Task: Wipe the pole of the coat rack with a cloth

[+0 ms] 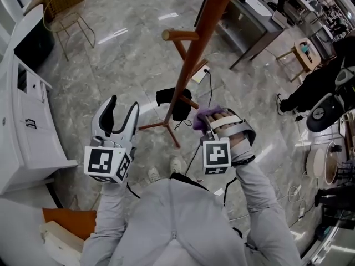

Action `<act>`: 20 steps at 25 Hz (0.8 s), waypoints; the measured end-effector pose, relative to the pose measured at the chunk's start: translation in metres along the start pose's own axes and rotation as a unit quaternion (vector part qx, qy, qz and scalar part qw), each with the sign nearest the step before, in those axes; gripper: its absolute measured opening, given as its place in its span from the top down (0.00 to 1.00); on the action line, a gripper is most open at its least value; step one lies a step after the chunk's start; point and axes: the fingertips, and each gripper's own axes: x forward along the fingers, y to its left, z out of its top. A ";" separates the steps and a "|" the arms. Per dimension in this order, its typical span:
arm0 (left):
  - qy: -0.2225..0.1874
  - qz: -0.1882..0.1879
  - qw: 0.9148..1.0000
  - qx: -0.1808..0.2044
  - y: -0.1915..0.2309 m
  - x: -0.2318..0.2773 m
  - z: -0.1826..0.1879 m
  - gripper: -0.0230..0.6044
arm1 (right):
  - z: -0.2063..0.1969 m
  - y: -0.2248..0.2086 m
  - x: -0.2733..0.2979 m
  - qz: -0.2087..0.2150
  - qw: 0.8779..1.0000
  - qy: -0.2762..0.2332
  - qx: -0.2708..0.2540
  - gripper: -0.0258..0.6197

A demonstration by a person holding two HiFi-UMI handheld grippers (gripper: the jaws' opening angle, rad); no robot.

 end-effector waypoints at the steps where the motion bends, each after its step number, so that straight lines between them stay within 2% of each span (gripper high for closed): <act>1: -0.001 -0.002 1.000 0.000 -0.002 0.001 0.000 0.54 | -0.002 0.003 -0.002 0.002 1.000 0.001 0.006 0.85; 4: -0.002 -0.008 1.000 0.000 -0.007 0.005 0.002 0.54 | -0.008 0.015 -0.009 0.009 0.999 -0.003 0.035 0.85; 7: -0.004 -0.015 1.000 0.003 -0.013 0.010 0.006 0.54 | -0.012 0.023 -0.017 0.013 0.996 -0.024 0.088 0.85; 12: -0.006 -0.026 1.000 0.012 -0.023 0.017 0.014 0.54 | -0.020 0.012 -0.030 -0.038 0.981 -0.046 0.184 0.85; 16: -0.008 -0.031 0.999 0.015 -0.029 0.021 0.018 0.54 | -0.027 -0.010 -0.046 -0.106 0.954 -0.074 0.269 0.85; 20: -0.009 -0.036 0.999 0.022 -0.034 0.023 0.024 0.54 | -0.037 -0.039 -0.069 -0.189 0.910 -0.112 0.353 0.85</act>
